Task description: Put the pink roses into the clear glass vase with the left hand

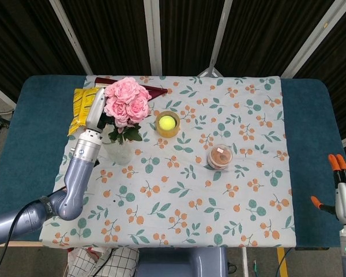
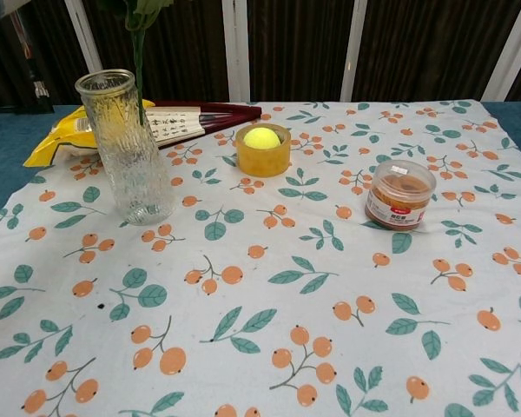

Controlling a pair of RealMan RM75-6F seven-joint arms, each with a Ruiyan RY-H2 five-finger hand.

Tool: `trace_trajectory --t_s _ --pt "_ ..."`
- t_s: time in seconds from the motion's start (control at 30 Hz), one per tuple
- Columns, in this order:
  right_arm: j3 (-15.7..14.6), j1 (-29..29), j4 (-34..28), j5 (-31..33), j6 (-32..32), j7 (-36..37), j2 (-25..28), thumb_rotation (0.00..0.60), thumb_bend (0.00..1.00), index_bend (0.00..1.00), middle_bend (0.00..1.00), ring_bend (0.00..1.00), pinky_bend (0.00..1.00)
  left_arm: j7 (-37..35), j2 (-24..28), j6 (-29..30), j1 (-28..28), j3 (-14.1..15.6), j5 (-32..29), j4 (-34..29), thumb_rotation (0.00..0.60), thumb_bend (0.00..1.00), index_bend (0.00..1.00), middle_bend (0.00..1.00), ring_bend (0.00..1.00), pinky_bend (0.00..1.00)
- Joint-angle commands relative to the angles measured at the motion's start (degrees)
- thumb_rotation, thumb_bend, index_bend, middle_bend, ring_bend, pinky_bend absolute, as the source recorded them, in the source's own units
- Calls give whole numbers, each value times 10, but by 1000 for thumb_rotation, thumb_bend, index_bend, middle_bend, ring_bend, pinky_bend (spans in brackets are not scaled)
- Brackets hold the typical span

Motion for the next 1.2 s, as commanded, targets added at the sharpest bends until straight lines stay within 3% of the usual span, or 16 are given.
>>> trace_trajectory --t_s 0.03,0.27,0.77,1.2 --pt "0 1 1 -1 -1 0 0 600 182 68 0 59 119 -7 -2 4 4 5 5 6 600 363 540 563 436 485" --pt "-1 3 1 2 -5 -3 -2 600 182 68 0 59 119 -17 7 25 6 -11 21 -5 600 363 543 561 436 485" --pt "-1 2 -2 3 -1 -12 -5 600 182 68 0 60 119 46 116 61 37 -65 8 -138 600 363 543 560 436 485" --pt "-1 4 -4 6 -4 -18 -8 600 181 68 0 59 119 31 162 36 63 -46 0 -149 600 361 543 550 436 483"
